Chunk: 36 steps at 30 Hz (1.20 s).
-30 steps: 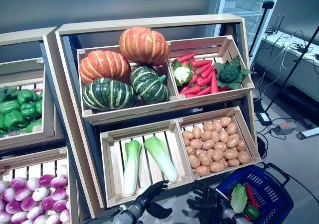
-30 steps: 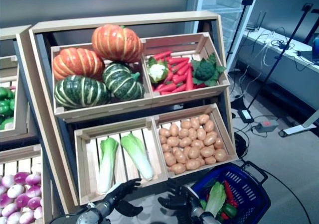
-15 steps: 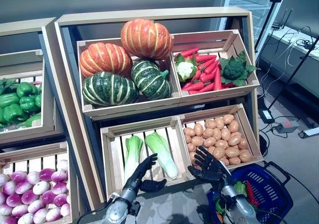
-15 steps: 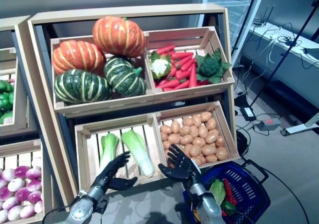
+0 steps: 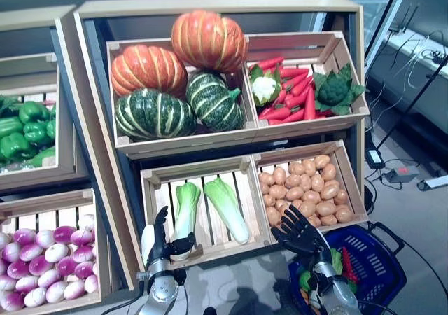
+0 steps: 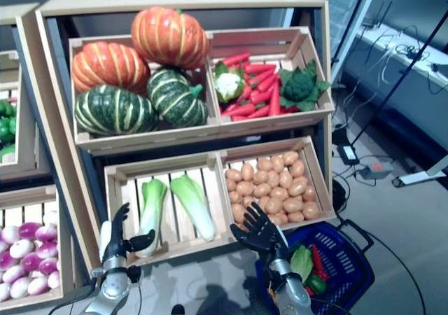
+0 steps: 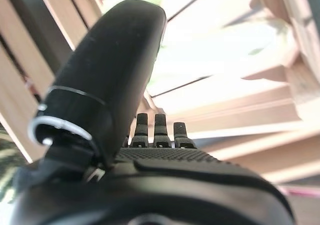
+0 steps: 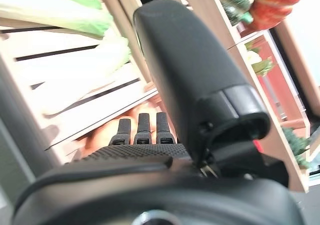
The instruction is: Put vegetables into the basket
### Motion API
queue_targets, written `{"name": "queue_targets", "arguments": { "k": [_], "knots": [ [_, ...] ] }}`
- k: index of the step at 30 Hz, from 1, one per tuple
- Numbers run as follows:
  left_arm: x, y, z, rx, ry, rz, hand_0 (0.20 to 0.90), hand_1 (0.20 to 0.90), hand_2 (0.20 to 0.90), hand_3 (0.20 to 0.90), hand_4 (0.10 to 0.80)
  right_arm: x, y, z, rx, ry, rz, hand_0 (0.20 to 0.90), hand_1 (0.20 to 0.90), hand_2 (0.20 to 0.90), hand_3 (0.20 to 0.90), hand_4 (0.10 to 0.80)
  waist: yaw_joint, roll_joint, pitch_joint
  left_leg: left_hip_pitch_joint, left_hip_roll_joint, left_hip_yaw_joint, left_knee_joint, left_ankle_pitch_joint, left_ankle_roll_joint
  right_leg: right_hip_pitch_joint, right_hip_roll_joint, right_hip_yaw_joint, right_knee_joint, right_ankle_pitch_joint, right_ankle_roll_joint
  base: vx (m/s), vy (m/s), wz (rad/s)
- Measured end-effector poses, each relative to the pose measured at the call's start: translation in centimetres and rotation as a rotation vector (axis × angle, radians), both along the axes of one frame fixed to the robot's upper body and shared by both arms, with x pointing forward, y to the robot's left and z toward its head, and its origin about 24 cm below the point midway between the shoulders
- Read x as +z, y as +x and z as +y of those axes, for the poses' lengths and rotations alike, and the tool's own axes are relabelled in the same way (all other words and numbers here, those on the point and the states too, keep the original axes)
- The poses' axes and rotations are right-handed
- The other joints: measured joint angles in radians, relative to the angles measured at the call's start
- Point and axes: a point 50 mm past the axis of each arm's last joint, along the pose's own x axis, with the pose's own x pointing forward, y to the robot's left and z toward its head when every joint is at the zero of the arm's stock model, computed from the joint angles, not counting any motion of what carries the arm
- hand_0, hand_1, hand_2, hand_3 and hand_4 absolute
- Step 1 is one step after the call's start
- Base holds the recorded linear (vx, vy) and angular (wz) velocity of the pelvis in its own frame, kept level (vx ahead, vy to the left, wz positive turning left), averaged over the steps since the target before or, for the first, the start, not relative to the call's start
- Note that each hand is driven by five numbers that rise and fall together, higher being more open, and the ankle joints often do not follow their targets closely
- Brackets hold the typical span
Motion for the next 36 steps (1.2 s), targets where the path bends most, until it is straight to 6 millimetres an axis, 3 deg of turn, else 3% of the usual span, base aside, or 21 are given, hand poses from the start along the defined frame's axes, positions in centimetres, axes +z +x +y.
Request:
{"name": "queue_targets", "arguments": {
  "k": [3, 10, 15, 17, 18, 26, 30, 36],
  "knots": [
    [1.8, 3.0, 0.1, 0.034, 0.058, -0.068, 0.900, 0.900, 0.900, 0.900, 0.800, 0.6, 1.2, 0.1, -0.012, 0.010, -0.024, 0.900, 0.900, 0.900, 0.900, 0.800, 0.002, -0.002, 0.057, -0.087, 0.002, 0.043, 0.104, -0.024, 0.012, -0.113, -0.013, 0.026, 0.171, -0.060, -0.005, -0.118, 0.028, 0.04],
    [4.1, 6.2, 0.6, 0.140, 0.035, -0.152, 0.900, 0.900, 0.900, 0.900, 0.800, 2.0, 3.3, 0.5, 0.011, -0.012, -0.097, 0.900, 0.900, 0.900, 0.900, 0.800, -0.026, -0.019, 0.131, -0.312, 0.006, 0.064, 0.494, -0.179, 0.015, -0.356, -0.060, 0.057, 0.591, -0.224, -0.028, -0.122, 0.048, -0.09],
    [4.2, 6.7, 1.3, 0.220, -0.026, -0.140, 0.900, 0.900, 0.900, 0.900, 0.800, 2.2, 3.7, 0.1, -0.014, -0.029, -0.094, 0.900, 0.900, 0.900, 0.900, 0.800, -0.062, -0.037, 0.160, -0.434, 0.014, 0.068, 0.684, -0.236, 0.013, -0.501, -0.073, 0.091, 0.777, -0.279, -0.044, -0.046, 0.047, -0.09],
    [4.1, 6.7, 1.7, 0.252, -0.050, -0.133, 0.900, 0.900, 0.900, 0.900, 0.800, 2.3, 3.7, -0.6, -0.013, -0.052, -0.094, 0.900, 0.900, 0.900, 0.900, 0.800, -0.082, -0.035, 0.175, -0.450, 0.014, 0.069, 0.795, -0.326, 0.025, -0.523, -0.067, 0.101, 0.850, -0.307, -0.042, -0.013, 0.073, -0.17],
    [4.2, 6.8, 2.1, 0.272, -0.060, -0.136, 0.900, 0.900, 0.900, 0.900, 0.800, 2.4, 3.7, -1.0, -0.016, -0.064, -0.094, 0.900, 0.900, 0.900, 0.900, 0.800, -0.088, -0.039, 0.182, -0.467, 0.020, 0.072, 0.830, -0.338, 0.029, -0.539, -0.068, 0.104, 0.886, -0.319, -0.042, -0.018, 0.064, -0.12],
    [6.1, 8.0, 5.4, 0.343, -0.083, -0.166, 0.900, 0.900, 0.900, 0.900, 0.800, 2.5, 3.3, -2.7, -0.029, -0.112, -0.086, 0.900, 0.900, 0.900, 0.900, 0.800, -0.135, -0.051, 0.209, -0.592, 0.048, 0.085, 0.984, -0.370, 0.019, -0.681, -0.055, 0.133, 1.047, -0.351, -0.062, -0.013, 0.025, -0.11],
    [7.1, 8.8, 5.7, 0.337, -0.080, -0.195, 0.900, 0.900, 0.900, 0.900, 0.800, 2.6, 3.4, -3.2, -0.019, -0.140, -0.087, 0.900, 0.900, 0.900, 0.900, 0.800, -0.142, -0.048, 0.233, -0.646, 0.054, 0.064, 1.085, -0.416, 0.016, -0.737, -0.052, 0.128, 1.133, -0.377, -0.064, -0.016, 0.012, -0.07],
    [8.5, 9.9, 6.6, 0.360, -0.093, -0.209, 0.900, 0.900, 0.900, 0.900, 0.800, 3.6, 4.2, -3.4, 0.003, -0.161, -0.124, 0.900, 0.900, 0.900, 0.900, 0.800, -0.152, -0.046, 0.265, -0.755, 0.067, 0.061, 1.156, -0.415, 0.014, -0.847, -0.044, 0.128, 1.206, -0.382, -0.070, -0.069, 0.010, -0.01]
  ]
}}
